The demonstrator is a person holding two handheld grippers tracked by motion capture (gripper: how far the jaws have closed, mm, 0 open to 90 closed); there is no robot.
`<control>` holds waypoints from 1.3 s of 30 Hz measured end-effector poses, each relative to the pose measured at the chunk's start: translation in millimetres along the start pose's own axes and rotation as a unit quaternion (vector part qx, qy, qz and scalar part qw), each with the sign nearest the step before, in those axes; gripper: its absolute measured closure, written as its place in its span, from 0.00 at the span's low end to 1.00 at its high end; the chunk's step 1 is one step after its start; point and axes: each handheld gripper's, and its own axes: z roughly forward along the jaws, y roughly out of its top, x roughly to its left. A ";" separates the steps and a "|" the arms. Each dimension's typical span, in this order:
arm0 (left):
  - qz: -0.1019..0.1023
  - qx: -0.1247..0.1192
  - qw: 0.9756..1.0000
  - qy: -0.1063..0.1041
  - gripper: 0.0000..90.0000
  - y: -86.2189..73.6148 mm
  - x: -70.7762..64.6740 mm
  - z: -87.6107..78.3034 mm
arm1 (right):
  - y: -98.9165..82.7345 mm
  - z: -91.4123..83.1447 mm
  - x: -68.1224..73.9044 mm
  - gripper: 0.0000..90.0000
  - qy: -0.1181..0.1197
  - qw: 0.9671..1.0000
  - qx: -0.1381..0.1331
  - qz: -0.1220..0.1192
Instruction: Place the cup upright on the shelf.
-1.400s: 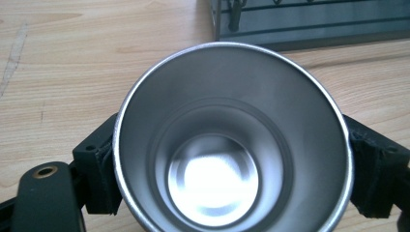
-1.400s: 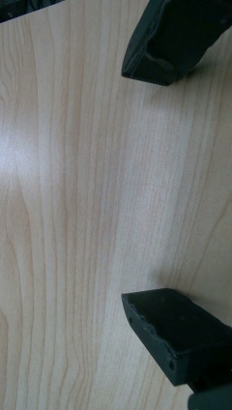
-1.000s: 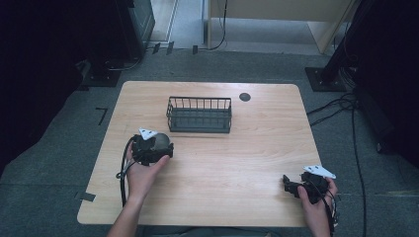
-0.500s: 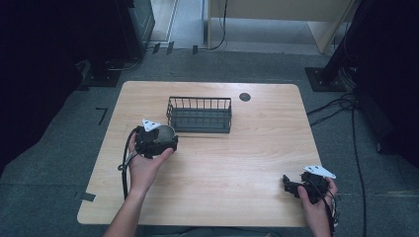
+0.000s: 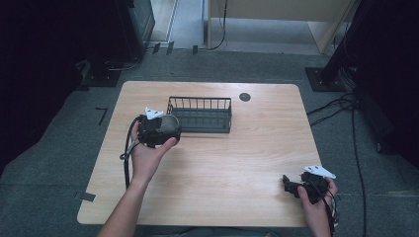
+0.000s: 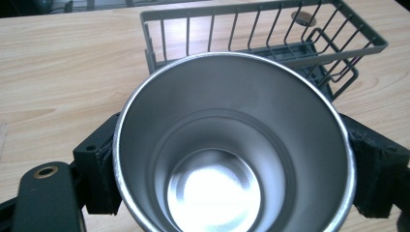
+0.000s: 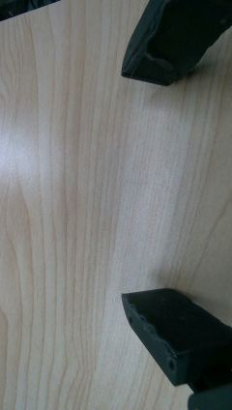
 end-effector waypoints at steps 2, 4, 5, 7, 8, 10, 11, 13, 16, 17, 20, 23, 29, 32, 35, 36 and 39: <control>0.003 0.001 1.000 -0.005 0.16 4.1 -0.2 1.8 | 0.0 0.0 0.2 0.00 0.000 1.000 0.000 0.001; 0.002 0.002 1.000 -0.007 0.16 5.5 0.0 2.8 | 0.0 0.0 0.1 0.00 0.000 1.000 0.000 0.000; 0.000 0.003 1.000 -0.008 0.16 7.3 0.5 4.2 | 0.0 0.0 0.1 0.00 0.000 1.000 0.000 0.000; 0.000 0.004 1.000 -0.010 0.16 9.9 1.2 6.0 | 0.0 0.0 0.1 0.00 0.000 1.000 0.000 0.001; 0.000 0.006 1.000 -0.011 0.16 12.0 1.7 6.8 | 0.0 0.1 0.0 0.00 0.000 1.000 0.000 0.000; -0.002 0.005 1.000 -0.012 0.16 16.9 2.5 7.6 | 0.0 0.0 0.0 0.00 0.000 1.000 0.000 0.000; -0.002 0.005 1.000 -0.012 0.16 16.9 2.5 7.6 | 0.0 0.1 0.0 0.00 0.000 1.000 -0.001 0.000; -0.003 0.003 1.000 -0.012 0.16 20.6 2.7 7.8 | 0.0 0.0 0.1 0.00 0.000 1.000 0.000 0.000; 0.000 -0.001 1.000 -0.011 0.16 28.8 1.4 8.2 | 0.0 0.1 0.0 0.00 0.000 1.000 -0.001 0.000; 0.000 -0.001 1.000 -0.011 0.16 28.8 1.4 8.2 | 0.0 0.1 0.0 0.00 0.000 1.000 -0.001 0.000; 0.002 -0.003 1.000 -0.009 0.16 35.4 0.5 9.0 | 0.0 0.1 0.0 0.00 0.000 1.000 0.000 0.000; 0.001 -0.004 1.000 -0.011 0.16 41.6 -0.3 10.6 | 0.0 0.0 0.1 0.00 0.000 1.000 0.000 0.000; 0.001 -0.010 1.000 -0.011 0.16 55.1 -1.4 13.4 | 0.0 0.0 0.1 0.00 0.000 1.000 0.000 0.000; 0.001 -0.010 1.000 -0.008 0.16 60.8 -0.6 15.7 | 0.0 0.0 0.1 0.00 0.000 1.000 0.000 0.001; -0.003 -0.012 1.000 -0.011 0.16 65.1 0.4 18.7 | 0.0 0.1 0.0 0.00 0.000 1.000 -0.001 0.000; -0.003 -0.011 1.000 -0.011 0.16 66.4 0.8 19.8 | 0.0 0.0 0.0 0.00 0.000 1.000 0.000 0.000; -0.007 -0.010 1.000 -0.012 0.16 69.8 1.1 24.8 | 0.0 0.0 0.0 0.00 0.000 1.000 0.000 0.000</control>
